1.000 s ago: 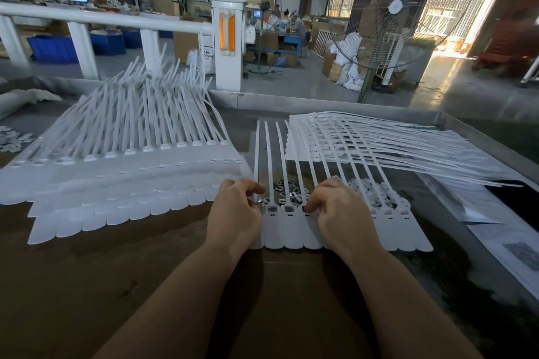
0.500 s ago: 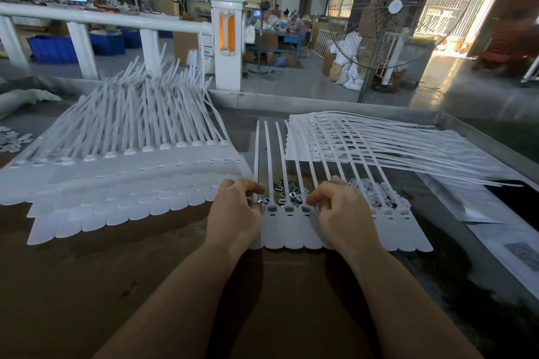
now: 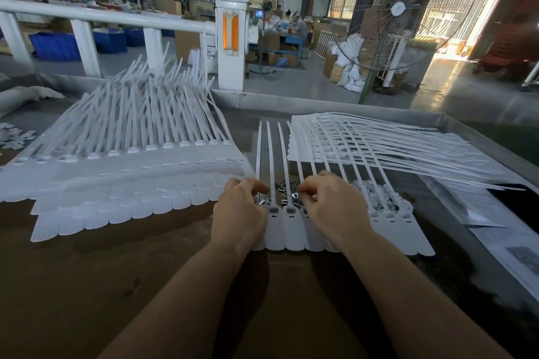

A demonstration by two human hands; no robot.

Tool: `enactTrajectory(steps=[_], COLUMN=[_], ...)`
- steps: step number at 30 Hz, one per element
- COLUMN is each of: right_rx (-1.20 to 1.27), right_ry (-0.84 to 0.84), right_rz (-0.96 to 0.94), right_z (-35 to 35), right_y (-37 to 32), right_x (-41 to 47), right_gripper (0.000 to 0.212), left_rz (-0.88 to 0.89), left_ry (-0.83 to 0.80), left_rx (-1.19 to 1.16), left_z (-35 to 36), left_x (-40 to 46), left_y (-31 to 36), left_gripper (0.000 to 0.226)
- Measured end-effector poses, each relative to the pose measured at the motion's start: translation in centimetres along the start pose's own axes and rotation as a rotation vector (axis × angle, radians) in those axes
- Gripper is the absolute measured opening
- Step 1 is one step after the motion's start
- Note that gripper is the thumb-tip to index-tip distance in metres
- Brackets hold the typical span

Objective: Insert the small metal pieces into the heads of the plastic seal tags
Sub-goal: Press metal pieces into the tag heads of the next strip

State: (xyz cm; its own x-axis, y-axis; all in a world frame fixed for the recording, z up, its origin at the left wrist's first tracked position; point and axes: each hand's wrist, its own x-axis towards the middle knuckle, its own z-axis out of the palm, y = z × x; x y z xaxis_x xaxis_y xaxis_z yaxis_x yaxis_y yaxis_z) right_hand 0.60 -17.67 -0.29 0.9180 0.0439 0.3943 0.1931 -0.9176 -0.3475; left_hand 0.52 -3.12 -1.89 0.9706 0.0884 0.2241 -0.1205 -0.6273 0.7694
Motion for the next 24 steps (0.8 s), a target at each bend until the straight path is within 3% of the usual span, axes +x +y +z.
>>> enactTrajectory(steps=[10,24], right_rx=[-0.162,0.298], right_ry=[-0.163,-0.043], right_rz=[0.100,0.167], right_z=[0.4,-0.6], right_y=[-0.7,0.1], right_x=[1.9,0.5], right_gripper=[0.020,0.007], left_rz=[-0.016,-0.005], left_ry=[-0.012,0.037], left_rx=[-0.021,-0.036], left_z=[0.1,-0.1], left_x=[-0.3,-0.1], left_y=[0.3,-0.2], left_gripper=[0.030,0.032])
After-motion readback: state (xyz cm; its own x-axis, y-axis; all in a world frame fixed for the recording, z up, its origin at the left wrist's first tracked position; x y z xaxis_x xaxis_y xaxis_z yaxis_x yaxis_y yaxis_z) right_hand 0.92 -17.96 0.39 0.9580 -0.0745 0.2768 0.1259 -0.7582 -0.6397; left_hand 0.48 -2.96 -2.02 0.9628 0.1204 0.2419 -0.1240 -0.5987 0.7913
